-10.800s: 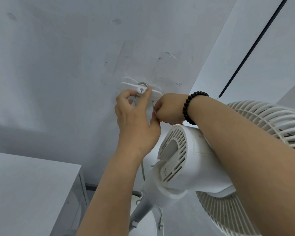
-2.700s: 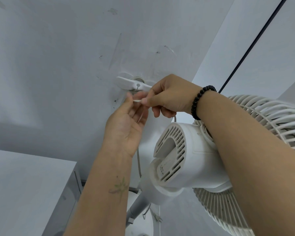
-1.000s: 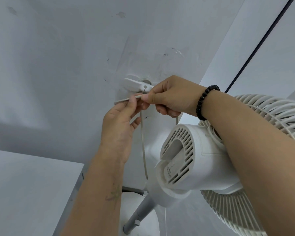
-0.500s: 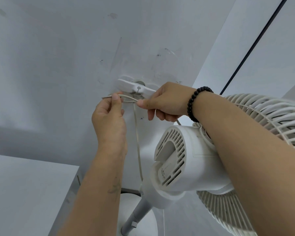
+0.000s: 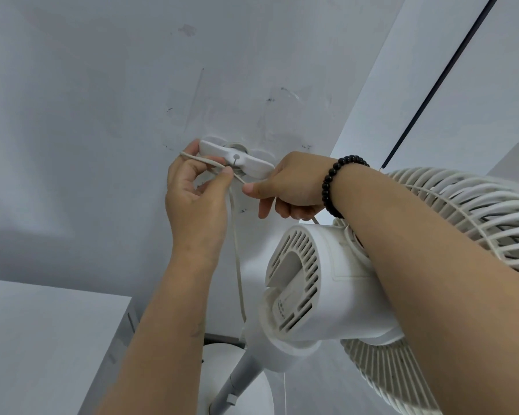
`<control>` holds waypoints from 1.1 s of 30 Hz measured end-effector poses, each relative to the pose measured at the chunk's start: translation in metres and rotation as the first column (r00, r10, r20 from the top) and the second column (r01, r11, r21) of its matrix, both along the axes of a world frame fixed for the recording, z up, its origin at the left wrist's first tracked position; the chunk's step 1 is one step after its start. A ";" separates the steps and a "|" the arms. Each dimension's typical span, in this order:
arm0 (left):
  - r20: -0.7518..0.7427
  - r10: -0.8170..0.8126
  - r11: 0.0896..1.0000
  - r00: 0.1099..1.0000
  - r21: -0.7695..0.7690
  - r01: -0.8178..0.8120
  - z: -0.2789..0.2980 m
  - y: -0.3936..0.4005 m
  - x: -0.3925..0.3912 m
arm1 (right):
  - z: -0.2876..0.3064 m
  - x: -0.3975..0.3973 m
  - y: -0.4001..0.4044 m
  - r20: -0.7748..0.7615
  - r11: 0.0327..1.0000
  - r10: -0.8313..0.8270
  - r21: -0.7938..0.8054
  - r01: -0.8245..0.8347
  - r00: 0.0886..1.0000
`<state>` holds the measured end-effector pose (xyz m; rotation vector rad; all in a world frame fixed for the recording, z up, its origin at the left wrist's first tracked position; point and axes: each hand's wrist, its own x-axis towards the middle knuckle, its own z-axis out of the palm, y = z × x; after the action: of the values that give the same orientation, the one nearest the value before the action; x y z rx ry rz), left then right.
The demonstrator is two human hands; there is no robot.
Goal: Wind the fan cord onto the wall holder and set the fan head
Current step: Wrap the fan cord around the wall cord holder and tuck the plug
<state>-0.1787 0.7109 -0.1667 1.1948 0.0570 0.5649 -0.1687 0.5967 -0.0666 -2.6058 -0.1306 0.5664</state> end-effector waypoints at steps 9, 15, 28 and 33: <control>0.078 -0.055 0.996 0.995 -0.066 0.060 0.009 0.013 0.006 | -0.003 0.003 0.001 0.157 0.963 0.017 0.262 -0.058 0.987; -0.002 0.013 0.998 1.000 -0.053 -0.013 0.006 0.011 0.008 | 0.003 0.005 0.002 0.395 0.959 -0.127 0.284 0.010 0.910; -0.086 0.064 0.993 0.994 -0.097 -0.072 0.006 0.006 0.008 | 0.007 0.018 -0.010 0.646 0.889 -0.457 0.313 0.333 0.611; -0.082 0.042 0.986 0.996 -0.155 -0.054 0.006 0.008 0.006 | 0.008 0.009 -0.006 0.559 0.895 -0.425 0.378 0.237 0.712</control>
<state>-0.1724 0.7187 -0.1603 1.0643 0.1948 0.5454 -0.1592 0.5905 -0.0590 -2.3418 0.0546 -0.4541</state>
